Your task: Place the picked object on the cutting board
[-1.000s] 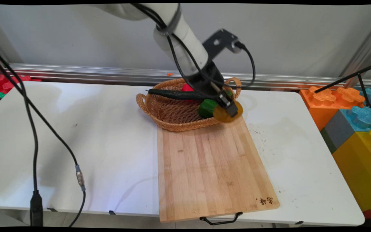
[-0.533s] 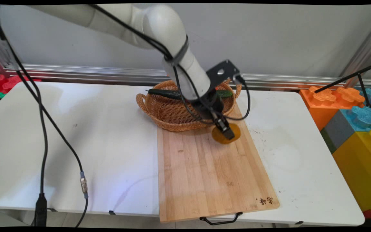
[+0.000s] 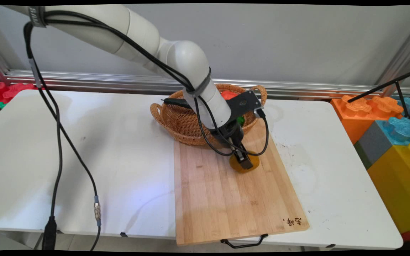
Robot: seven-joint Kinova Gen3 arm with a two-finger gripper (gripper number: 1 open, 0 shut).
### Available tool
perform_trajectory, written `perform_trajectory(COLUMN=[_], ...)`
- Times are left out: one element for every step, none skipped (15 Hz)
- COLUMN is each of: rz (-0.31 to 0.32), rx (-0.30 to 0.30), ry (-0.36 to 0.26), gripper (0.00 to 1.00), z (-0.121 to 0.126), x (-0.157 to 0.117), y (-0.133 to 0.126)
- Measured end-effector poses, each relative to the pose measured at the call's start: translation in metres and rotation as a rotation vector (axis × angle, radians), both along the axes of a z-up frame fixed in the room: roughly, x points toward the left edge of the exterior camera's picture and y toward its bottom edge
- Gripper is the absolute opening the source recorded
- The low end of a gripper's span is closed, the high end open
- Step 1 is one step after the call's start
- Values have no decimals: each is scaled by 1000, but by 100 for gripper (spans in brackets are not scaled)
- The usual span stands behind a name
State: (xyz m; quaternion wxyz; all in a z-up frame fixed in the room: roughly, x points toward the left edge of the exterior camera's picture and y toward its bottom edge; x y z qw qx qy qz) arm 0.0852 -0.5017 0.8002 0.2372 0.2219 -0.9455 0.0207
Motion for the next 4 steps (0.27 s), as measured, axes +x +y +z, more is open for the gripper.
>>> perform_trajectory(rz=[-6, -13, -17, -19], rx=[-3, -8, -10, -14], ry=[-1, 0, 2, 6], gripper=[100, 100, 100, 100], z=[-2, -4, -4, -3], x=[-1, -2, -3, -5], y=[0, 0, 0, -1])
